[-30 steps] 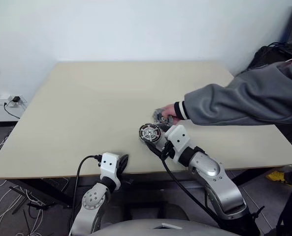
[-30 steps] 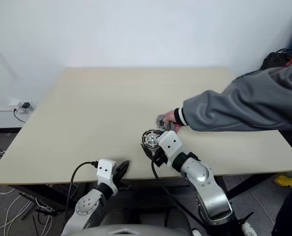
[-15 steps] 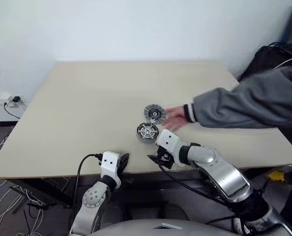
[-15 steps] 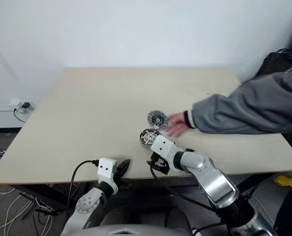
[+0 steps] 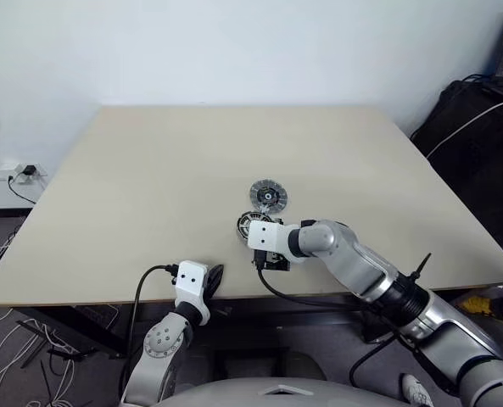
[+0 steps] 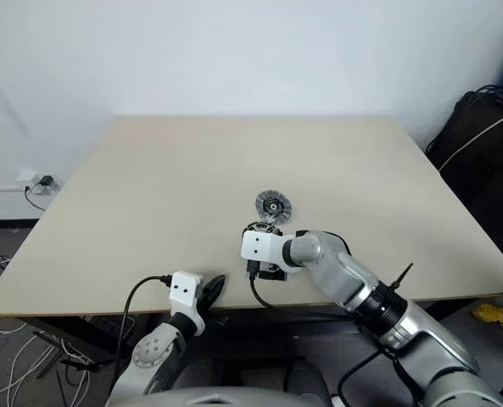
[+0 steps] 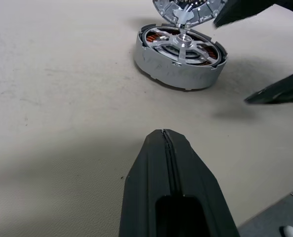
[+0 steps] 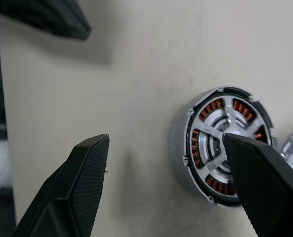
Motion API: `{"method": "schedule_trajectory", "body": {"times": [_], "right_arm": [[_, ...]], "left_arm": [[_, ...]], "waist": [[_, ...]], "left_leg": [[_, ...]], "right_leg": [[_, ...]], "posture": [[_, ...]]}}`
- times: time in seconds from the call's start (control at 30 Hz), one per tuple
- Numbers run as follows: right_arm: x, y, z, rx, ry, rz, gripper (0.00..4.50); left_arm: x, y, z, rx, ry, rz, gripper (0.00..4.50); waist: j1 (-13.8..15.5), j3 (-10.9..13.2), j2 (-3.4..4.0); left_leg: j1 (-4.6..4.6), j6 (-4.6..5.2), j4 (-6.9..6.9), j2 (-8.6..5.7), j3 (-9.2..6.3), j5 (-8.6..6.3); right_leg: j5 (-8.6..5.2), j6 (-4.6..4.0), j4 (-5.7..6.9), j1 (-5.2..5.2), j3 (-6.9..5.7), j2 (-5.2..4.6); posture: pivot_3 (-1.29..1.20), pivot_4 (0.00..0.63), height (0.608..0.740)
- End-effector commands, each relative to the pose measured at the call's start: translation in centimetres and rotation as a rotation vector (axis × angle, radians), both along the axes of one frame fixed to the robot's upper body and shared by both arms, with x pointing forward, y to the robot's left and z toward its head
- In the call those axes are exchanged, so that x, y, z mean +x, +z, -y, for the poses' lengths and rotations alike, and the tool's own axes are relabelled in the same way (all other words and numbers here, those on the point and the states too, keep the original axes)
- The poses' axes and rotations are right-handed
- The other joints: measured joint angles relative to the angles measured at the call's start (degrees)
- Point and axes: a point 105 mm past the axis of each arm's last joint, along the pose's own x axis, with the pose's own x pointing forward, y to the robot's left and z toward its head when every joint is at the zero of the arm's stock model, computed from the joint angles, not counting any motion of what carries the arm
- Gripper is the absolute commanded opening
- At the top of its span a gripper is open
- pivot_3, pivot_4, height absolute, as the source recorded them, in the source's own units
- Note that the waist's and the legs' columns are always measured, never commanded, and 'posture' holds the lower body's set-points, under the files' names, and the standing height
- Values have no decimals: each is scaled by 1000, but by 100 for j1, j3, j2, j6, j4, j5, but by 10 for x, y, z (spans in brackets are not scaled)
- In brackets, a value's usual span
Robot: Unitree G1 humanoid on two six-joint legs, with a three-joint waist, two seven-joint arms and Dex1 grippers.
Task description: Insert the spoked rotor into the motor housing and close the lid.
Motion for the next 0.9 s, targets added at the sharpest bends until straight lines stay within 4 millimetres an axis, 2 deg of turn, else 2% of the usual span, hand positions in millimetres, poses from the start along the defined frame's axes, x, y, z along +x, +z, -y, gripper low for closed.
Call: {"method": "schedule_trajectory", "body": {"times": [0.03,0.23,0.57,0.67,0.9], "right_arm": [[15,6,-7,-23,34,23,3900],[24,-5,-4,-89,56,-11,3900],[26,-17,7,-171,79,-66,3900],[28,-19,7,-178,78,-68,3340],[32,-20,7,-182,66,-65,1025]], "left_arm": [[6,19,4,-21,6,68,0],[6,19,3,-26,23,70,0],[5,17,3,-31,38,67,0],[6,17,3,-34,40,67,0],[6,16,2,-39,49,66,0]], "waist": [[-2,0,0],[7,-1,0],[-2,-3,5],[-2,-7,9],[-3,-10,14]], "left_leg": [[1,0,1,1,0,0],[-1,-1,1,-2,1,0],[-1,-2,1,0,2,1],[0,-2,1,0,2,1],[0,-3,0,0,2,1]], "right_leg": [[2,-3,1,0,0,1],[4,-6,-1,0,1,0],[6,-9,5,-4,4,-1],[7,-10,5,-3,4,-1],[7,-10,4,-4,5,-1]], "posture": [[0,0,740],[0,0,740],[0,0,740],[0,0,740],[0,0,740]]}}
